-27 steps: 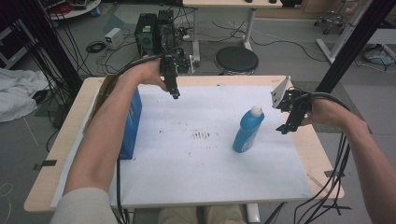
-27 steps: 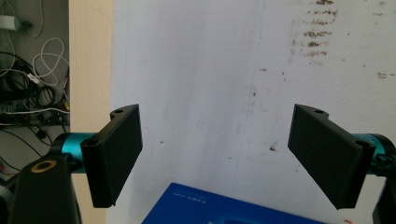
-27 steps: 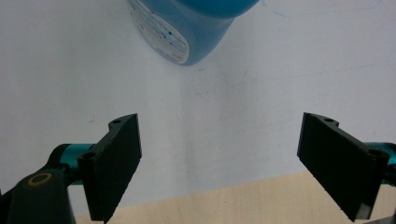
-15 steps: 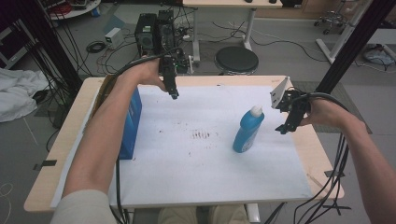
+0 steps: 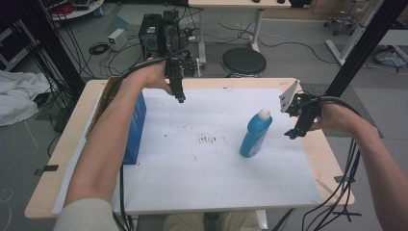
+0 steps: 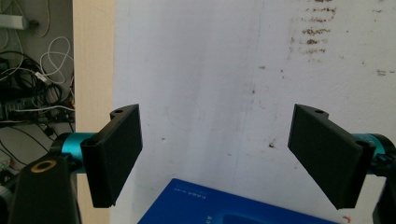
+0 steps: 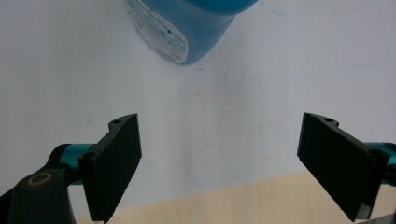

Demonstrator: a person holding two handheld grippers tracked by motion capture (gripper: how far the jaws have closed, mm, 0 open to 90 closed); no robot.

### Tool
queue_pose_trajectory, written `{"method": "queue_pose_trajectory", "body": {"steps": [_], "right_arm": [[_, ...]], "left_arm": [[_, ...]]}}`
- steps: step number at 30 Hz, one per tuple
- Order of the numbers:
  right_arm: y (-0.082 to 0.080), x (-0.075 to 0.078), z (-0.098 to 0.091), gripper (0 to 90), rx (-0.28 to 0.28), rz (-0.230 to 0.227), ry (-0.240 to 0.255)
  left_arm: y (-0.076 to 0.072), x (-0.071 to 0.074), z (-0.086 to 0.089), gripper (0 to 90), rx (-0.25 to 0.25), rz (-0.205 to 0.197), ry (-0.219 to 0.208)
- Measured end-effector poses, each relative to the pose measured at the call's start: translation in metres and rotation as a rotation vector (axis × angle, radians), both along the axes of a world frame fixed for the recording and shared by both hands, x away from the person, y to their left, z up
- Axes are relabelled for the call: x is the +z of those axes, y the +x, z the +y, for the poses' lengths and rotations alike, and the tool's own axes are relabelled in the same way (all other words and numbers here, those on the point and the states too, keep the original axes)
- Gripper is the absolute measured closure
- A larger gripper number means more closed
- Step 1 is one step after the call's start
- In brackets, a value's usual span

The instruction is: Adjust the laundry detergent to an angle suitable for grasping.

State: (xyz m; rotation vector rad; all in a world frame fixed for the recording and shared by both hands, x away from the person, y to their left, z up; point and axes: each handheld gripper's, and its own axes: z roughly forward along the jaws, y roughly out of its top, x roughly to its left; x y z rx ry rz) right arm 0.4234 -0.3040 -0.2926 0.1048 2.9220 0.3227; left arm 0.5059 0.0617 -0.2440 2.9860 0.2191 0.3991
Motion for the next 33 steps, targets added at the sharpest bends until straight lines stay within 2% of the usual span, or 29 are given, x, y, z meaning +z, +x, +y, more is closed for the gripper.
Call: {"method": "queue_pose_trajectory", "body": {"steps": [3,9,17,20,27,33], "right_arm": [[-0.002,0.002,-0.001,12.8,-0.002,0.001,0.004],[-0.004,0.003,0.000,12.9,0.001,-0.005,0.004],[-0.004,0.003,0.000,12.8,-0.003,-0.011,0.004],[-0.004,0.003,0.001,12.8,-0.004,-0.009,0.001],[-0.004,0.002,0.002,12.8,-0.002,-0.006,-0.002],[-0.003,0.001,0.002,12.9,-0.005,-0.003,-0.006]], "left_arm": [[-0.004,0.001,-0.001,17.9,0.005,-0.003,-0.007],[-0.016,-0.003,0.002,17.8,0.020,0.001,-0.050],[-0.039,-0.013,0.001,17.9,0.039,0.038,-0.086],[-0.049,-0.014,-0.003,17.9,0.037,0.036,-0.115],[-0.065,-0.017,-0.020,17.8,0.044,0.047,-0.121],[-0.079,-0.024,-0.035,17.9,0.052,0.063,-0.176]]}}
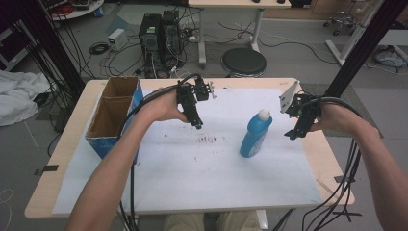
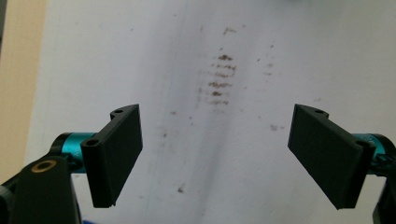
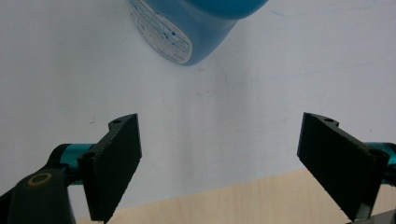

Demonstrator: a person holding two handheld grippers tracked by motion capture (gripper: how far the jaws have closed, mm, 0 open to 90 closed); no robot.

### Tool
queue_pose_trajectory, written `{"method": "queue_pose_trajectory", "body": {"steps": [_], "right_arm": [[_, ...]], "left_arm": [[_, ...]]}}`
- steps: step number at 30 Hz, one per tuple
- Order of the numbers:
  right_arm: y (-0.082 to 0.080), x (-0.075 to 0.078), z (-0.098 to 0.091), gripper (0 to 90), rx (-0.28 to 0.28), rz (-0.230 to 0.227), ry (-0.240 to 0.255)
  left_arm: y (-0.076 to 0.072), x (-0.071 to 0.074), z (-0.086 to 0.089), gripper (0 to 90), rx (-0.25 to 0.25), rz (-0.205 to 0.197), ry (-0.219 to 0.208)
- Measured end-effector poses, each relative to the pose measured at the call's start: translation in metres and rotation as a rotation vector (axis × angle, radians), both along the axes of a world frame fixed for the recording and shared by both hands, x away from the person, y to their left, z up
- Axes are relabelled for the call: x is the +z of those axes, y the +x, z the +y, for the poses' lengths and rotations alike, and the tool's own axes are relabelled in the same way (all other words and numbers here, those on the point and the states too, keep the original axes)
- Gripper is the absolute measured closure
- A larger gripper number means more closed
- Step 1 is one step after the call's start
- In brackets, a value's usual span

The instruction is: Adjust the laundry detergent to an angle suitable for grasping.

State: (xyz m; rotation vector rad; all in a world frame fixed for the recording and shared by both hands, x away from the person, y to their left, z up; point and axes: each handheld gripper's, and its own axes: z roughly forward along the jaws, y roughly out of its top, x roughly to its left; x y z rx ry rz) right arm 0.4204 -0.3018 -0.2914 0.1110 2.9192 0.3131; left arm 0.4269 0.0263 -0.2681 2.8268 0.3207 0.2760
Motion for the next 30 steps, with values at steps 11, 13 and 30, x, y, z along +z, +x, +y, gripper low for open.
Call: {"method": "queue_pose_trajectory", "body": {"steps": [11,13,30], "right_arm": [[0.001,-0.001,0.001,12.9,-0.001,0.002,-0.002],[0.001,-0.001,0.001,12.8,-0.001,0.002,-0.001],[0.002,-0.001,0.000,12.8,-0.005,0.001,-0.002]], "left_arm": [[-0.021,-0.023,-0.032,17.9,0.041,0.032,-0.095],[-0.025,-0.029,-0.037,17.9,0.060,0.036,-0.130],[-0.049,-0.068,-0.088,17.9,0.184,-0.005,-0.338]]}}
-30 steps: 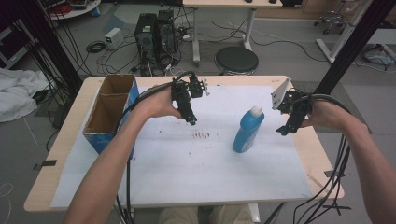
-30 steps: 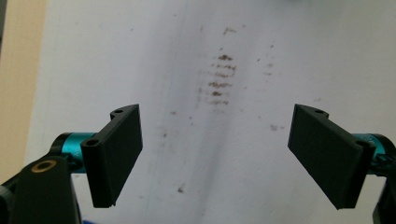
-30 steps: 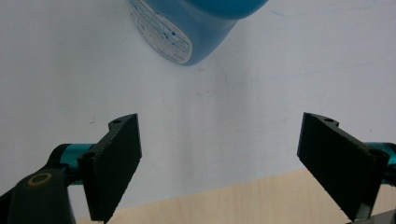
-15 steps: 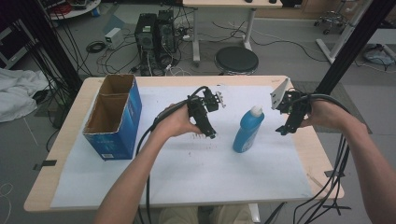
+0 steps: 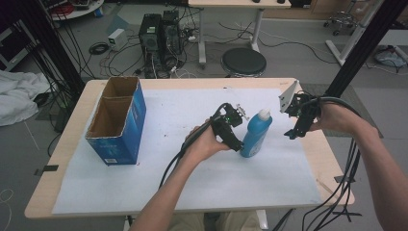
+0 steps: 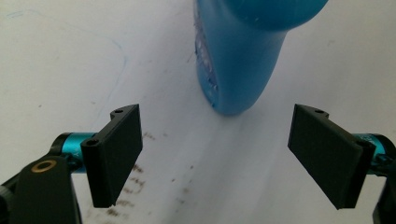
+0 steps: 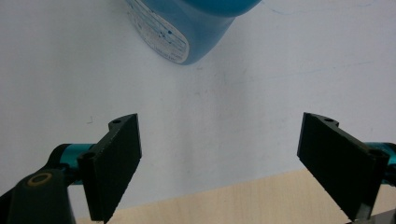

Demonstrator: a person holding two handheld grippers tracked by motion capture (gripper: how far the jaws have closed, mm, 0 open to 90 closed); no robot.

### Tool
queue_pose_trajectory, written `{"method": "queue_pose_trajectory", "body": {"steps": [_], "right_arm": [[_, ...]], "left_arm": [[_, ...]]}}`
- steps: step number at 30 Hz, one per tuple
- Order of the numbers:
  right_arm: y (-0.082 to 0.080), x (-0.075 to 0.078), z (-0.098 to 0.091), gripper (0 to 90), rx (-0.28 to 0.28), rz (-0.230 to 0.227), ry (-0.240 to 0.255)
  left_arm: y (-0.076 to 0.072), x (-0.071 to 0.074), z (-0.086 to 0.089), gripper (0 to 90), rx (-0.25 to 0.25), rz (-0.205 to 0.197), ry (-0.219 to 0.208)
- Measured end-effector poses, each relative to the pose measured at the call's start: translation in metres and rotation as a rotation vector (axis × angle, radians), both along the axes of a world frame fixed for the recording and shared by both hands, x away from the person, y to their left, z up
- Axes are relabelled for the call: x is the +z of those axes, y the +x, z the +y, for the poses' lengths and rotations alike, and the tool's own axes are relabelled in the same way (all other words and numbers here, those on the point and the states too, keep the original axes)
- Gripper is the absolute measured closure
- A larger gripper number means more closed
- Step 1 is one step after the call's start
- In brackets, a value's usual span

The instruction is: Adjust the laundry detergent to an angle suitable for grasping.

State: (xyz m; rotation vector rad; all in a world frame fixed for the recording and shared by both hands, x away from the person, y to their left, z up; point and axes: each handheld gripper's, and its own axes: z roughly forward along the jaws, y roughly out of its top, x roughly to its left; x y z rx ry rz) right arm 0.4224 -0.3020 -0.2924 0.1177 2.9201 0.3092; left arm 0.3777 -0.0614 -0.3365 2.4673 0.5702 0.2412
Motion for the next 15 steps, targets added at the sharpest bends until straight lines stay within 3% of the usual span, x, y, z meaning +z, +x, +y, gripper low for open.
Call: {"method": "queue_pose_trajectory", "body": {"steps": [15], "right_arm": [[-0.001,0.000,0.000,12.9,-0.003,0.000,-0.003]], "left_arm": [[-0.013,-0.013,-0.031,17.9,0.112,-0.039,-0.129]]}}
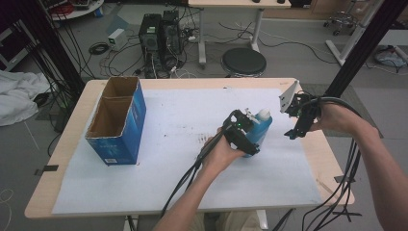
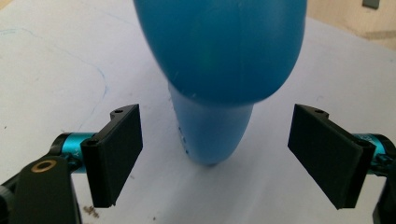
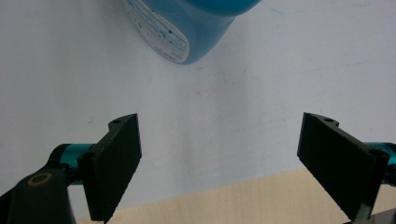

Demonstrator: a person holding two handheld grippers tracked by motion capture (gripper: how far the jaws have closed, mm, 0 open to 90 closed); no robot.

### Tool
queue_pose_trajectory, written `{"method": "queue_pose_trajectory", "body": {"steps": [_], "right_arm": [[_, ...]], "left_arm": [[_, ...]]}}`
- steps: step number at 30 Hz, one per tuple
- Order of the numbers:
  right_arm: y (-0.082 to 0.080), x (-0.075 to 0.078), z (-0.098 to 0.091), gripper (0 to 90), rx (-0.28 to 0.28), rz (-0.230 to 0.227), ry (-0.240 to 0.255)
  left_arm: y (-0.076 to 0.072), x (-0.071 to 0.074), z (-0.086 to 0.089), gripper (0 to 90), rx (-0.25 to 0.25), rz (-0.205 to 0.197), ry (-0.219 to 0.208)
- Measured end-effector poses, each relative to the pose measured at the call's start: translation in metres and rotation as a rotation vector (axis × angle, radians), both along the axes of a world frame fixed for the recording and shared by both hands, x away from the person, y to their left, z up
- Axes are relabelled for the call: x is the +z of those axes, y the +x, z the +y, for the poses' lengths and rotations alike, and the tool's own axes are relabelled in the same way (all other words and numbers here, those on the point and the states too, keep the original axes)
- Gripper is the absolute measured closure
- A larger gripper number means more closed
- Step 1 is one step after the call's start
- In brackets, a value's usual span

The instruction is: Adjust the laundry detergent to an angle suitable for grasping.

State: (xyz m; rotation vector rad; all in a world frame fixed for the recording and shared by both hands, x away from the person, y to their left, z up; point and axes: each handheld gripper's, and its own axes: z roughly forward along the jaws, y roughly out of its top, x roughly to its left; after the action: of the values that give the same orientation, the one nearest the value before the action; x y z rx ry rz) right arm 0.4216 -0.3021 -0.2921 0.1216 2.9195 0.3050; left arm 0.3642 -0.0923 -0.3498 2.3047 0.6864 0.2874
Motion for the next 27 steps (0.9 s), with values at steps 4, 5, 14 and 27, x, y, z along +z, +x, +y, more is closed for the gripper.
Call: {"method": "queue_pose_trajectory", "body": {"steps": [4,5,14,27], "right_arm": [[0.000,-0.001,0.001,12.9,0.001,0.000,0.000],[0.000,-0.001,0.001,12.9,0.002,0.002,0.000],[0.002,-0.001,0.000,12.8,0.001,0.003,-0.002],[0.002,-0.004,-0.002,12.9,-0.003,0.008,0.001]], "left_arm": [[-0.001,-0.003,-0.007,17.8,0.035,-0.016,-0.012],[-0.001,-0.004,-0.009,17.8,0.046,-0.020,-0.017],[-0.003,-0.012,-0.022,17.9,0.127,-0.058,-0.033],[-0.001,-0.021,-0.031,17.9,0.164,-0.075,-0.049]]}}
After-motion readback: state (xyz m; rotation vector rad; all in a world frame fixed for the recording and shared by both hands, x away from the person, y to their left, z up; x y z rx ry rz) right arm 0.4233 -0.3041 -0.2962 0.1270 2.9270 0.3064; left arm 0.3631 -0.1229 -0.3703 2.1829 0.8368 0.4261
